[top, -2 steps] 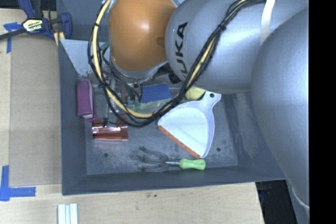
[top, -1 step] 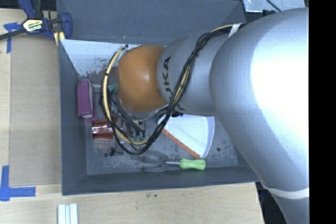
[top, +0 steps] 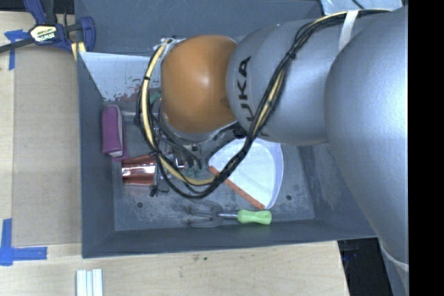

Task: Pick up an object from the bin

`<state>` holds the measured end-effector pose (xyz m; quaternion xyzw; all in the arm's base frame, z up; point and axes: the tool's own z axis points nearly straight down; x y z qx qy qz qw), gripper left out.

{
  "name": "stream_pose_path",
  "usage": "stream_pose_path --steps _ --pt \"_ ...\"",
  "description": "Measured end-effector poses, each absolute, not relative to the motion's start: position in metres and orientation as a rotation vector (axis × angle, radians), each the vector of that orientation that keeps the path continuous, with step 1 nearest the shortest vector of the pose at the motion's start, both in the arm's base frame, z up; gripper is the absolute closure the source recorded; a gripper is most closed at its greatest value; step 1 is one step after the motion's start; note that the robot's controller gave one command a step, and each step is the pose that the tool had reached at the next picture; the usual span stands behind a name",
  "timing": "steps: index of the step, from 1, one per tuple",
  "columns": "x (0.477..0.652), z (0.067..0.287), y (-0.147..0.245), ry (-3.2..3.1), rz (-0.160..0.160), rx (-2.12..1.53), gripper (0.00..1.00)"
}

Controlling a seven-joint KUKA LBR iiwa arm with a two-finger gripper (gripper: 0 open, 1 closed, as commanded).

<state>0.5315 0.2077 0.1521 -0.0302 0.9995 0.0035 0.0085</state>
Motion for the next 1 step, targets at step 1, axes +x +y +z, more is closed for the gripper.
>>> stream_pose_path --steps 1 --pt "0.5363 0.0723 0.2002 3.149 -0.004 -0.038 0.00"
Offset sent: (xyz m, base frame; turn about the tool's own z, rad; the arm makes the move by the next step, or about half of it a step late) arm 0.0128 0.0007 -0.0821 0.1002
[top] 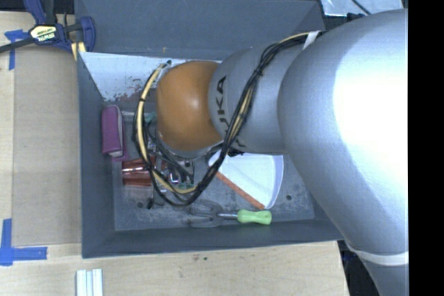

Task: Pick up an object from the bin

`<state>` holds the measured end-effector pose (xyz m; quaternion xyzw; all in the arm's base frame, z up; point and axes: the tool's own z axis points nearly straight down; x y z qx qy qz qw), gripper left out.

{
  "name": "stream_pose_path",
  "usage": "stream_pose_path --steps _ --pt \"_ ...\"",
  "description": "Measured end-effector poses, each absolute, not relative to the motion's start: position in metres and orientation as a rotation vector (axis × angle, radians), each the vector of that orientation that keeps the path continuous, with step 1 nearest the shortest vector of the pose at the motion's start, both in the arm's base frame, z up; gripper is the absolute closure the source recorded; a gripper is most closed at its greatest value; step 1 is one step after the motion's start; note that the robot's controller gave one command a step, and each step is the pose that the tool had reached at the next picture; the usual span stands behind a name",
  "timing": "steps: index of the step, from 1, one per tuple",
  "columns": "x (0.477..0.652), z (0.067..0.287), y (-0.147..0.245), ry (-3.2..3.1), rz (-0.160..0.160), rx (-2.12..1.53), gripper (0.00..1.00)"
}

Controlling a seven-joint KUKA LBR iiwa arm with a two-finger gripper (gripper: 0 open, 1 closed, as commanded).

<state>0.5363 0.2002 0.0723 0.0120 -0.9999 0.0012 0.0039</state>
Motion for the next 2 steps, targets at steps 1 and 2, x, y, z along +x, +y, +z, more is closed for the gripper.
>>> stream_pose_path --steps 1,2 --pt "0.5443 0.0707 0.2072 -3.156 -0.011 -0.052 0.00" --pt "0.5384 0.0726 0.2007 -3.139 0.000 0.024 1.00"
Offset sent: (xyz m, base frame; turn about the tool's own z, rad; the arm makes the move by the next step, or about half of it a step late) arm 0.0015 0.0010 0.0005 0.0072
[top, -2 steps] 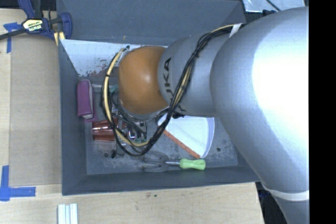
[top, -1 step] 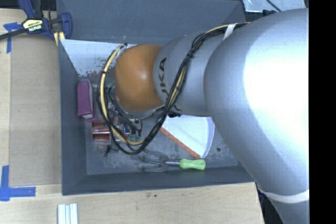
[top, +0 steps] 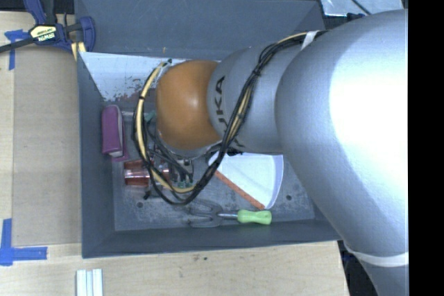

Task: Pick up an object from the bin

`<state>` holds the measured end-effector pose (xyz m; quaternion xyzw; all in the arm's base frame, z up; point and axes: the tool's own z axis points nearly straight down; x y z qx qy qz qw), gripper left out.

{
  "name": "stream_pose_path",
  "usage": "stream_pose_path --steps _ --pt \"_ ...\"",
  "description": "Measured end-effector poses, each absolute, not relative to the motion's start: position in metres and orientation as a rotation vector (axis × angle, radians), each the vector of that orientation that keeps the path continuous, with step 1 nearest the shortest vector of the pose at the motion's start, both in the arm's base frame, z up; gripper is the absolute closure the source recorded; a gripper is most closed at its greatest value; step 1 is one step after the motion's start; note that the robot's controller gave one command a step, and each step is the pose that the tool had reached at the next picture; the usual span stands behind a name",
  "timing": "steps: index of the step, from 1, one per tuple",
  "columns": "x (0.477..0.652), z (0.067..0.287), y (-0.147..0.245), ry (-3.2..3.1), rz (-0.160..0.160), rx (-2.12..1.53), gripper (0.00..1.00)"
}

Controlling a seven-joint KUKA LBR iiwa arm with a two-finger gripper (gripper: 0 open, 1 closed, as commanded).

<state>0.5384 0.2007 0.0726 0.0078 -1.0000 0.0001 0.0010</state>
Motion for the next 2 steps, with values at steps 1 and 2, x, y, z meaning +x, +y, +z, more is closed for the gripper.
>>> stream_pose_path --steps 1,2 --pt "0.5384 0.0727 0.2007 -3.139 0.000 0.024 1.00" --pt "0.5386 0.0782 0.2004 -3.142 -0.002 0.021 1.00"
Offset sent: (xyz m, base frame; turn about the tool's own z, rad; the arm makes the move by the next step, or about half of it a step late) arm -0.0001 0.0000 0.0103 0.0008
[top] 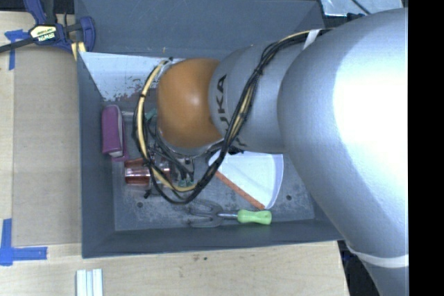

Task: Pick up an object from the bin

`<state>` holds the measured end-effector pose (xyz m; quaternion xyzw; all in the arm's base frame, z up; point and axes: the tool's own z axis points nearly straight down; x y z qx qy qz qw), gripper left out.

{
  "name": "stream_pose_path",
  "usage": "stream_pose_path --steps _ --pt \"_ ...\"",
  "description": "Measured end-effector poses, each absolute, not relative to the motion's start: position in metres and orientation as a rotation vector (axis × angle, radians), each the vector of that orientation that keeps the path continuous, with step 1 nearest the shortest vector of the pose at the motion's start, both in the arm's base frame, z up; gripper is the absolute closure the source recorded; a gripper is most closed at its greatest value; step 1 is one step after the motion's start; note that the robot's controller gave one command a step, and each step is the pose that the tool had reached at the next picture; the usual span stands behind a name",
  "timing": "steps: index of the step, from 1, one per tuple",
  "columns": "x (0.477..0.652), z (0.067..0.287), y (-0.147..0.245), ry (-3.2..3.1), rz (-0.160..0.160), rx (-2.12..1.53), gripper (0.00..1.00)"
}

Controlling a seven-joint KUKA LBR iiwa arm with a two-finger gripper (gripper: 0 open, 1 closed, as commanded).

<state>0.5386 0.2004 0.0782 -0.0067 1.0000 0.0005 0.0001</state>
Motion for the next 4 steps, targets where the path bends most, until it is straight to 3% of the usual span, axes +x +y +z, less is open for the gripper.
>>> stream_pose_path --steps 4 --pt "0.540 0.109 0.200 3.135 0.005 -0.017 1.00"
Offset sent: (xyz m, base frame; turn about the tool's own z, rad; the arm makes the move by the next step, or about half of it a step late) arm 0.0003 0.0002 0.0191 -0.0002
